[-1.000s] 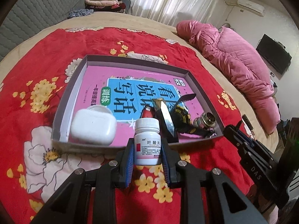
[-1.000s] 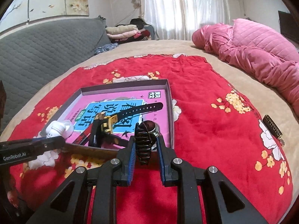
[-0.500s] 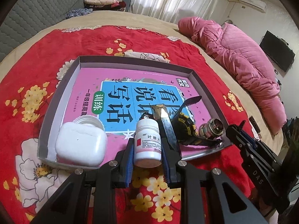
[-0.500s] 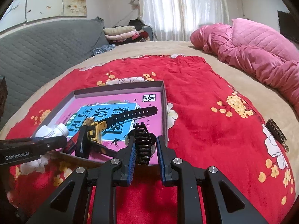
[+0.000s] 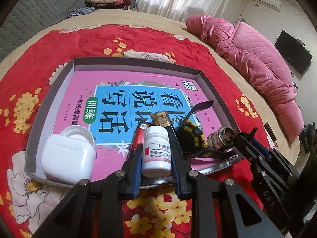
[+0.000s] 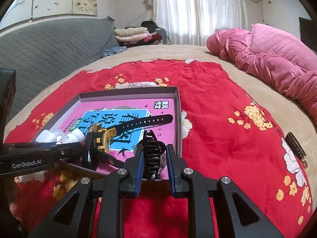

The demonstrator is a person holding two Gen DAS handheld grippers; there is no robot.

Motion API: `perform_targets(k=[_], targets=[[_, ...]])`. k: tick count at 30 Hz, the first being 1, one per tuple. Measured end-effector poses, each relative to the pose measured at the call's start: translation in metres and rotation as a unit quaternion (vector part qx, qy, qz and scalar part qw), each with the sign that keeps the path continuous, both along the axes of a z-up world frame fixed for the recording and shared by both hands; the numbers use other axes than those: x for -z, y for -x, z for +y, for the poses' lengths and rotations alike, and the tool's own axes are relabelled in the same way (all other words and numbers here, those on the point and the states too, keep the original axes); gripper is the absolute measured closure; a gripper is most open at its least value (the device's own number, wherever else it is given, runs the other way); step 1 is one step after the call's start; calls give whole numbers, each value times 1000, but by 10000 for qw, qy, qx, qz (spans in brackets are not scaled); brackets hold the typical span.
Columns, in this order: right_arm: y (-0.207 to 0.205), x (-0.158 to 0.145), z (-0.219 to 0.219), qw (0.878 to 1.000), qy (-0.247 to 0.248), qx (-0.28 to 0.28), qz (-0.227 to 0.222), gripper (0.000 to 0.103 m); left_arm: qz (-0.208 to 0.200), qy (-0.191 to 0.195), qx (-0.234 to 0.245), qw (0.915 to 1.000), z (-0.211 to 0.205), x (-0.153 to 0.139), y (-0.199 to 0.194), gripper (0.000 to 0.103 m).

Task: Organize rigid objects
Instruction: 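Carry the pill bottle over the box with the left tool while the right tool carries the clip, then lower the clip beside the metal cylinder with the right tool while the left tool lowers the bottle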

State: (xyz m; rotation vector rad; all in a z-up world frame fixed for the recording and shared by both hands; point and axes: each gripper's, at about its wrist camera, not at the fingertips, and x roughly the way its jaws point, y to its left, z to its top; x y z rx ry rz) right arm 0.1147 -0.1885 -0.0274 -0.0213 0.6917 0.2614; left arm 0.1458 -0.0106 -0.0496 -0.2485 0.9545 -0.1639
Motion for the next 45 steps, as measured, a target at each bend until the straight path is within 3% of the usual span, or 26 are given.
perform_targets(k=[20, 45], targets=[[-5, 8, -3, 9999, 50, 15, 108, 81, 37, -68, 124, 9999, -10, 4, -3, 76], [-12, 10, 8, 9990, 260, -225, 281, 81, 45, -413, 157, 9990, -15, 6, -3, 76]])
